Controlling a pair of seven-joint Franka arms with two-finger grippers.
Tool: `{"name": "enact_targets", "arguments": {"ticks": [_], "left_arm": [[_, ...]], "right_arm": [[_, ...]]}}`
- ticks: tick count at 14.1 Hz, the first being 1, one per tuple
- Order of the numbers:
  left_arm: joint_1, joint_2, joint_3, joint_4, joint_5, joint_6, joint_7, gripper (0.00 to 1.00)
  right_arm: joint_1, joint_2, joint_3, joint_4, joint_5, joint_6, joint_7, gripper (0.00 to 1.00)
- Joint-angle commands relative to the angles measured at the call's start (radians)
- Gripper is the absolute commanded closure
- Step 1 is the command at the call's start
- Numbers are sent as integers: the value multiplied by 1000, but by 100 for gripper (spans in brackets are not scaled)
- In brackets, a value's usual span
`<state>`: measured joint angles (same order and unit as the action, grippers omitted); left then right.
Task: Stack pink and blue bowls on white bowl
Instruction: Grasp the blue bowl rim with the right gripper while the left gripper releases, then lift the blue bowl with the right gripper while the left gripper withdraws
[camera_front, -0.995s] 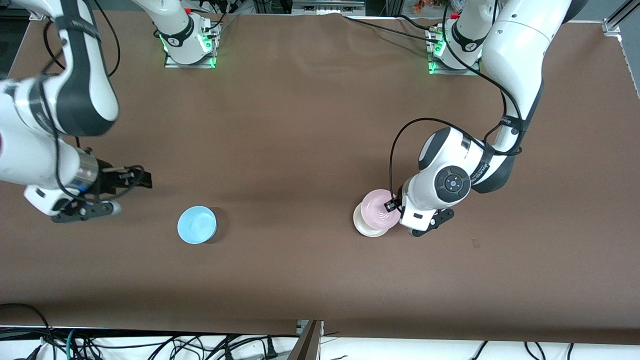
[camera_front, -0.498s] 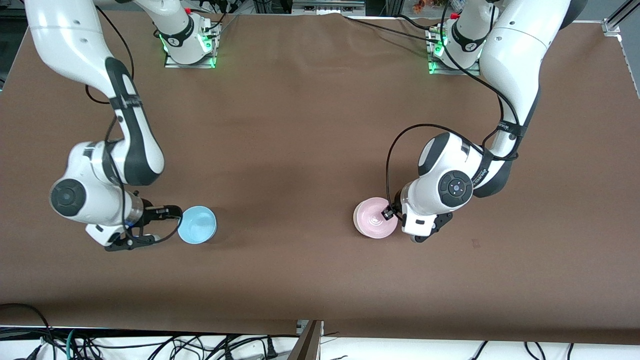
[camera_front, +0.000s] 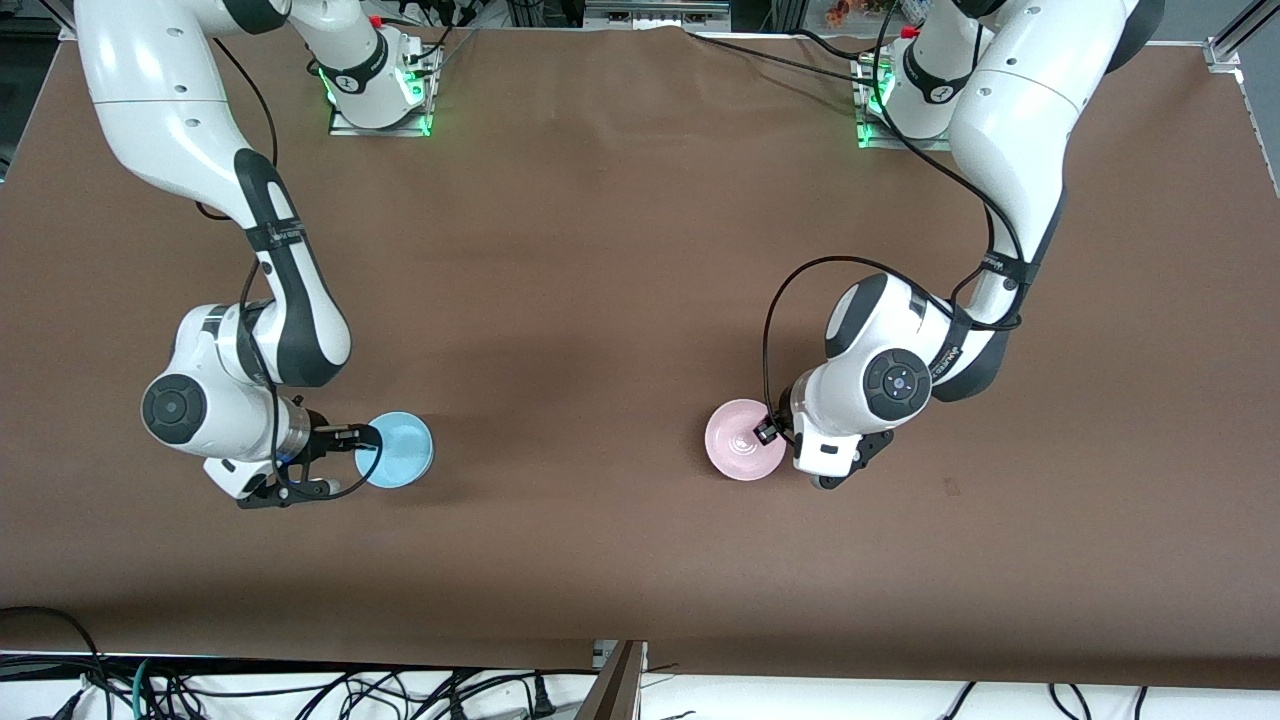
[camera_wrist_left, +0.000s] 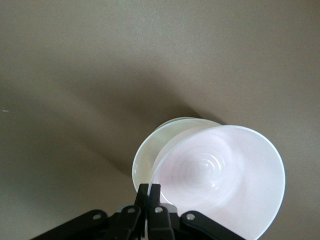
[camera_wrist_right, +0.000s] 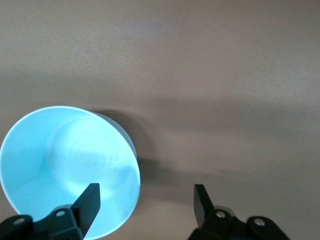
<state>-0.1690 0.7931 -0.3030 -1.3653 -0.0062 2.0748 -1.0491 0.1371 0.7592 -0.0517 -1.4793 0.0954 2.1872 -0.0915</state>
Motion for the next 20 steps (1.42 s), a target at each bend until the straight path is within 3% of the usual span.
{"name": "enact_targets", "arguments": {"ticks": [1,7,8,9,11,13,17,20], "left_arm": [[-24,18,7,31,11,1,0,100],[-21,31,7,29,46,7,4,100],[-17,32,7,29,46,7,4,82],[-11,34,10,29,46,7,4,56],[-7,32,10,31,46,7,4,24],[0,32,10,32,46,7,4,11],[-4,58,44,34,95,11,59,9],[-15,103,50,35,170,67,57,9]], "right_arm": [[9,14,3,-9,13,38,7,26],[12,23,3,-9,13,39,7,57],[12,23,3,-7,13,39,7,60],[12,23,3,-7,13,37,7,63],[12,22,3,-7,13,37,9,66],[12,23,4,-7,13,37,13,74],[12,22,4,-6,15,32,16,99],[19,15,6,0,18,26,58,100]]}}
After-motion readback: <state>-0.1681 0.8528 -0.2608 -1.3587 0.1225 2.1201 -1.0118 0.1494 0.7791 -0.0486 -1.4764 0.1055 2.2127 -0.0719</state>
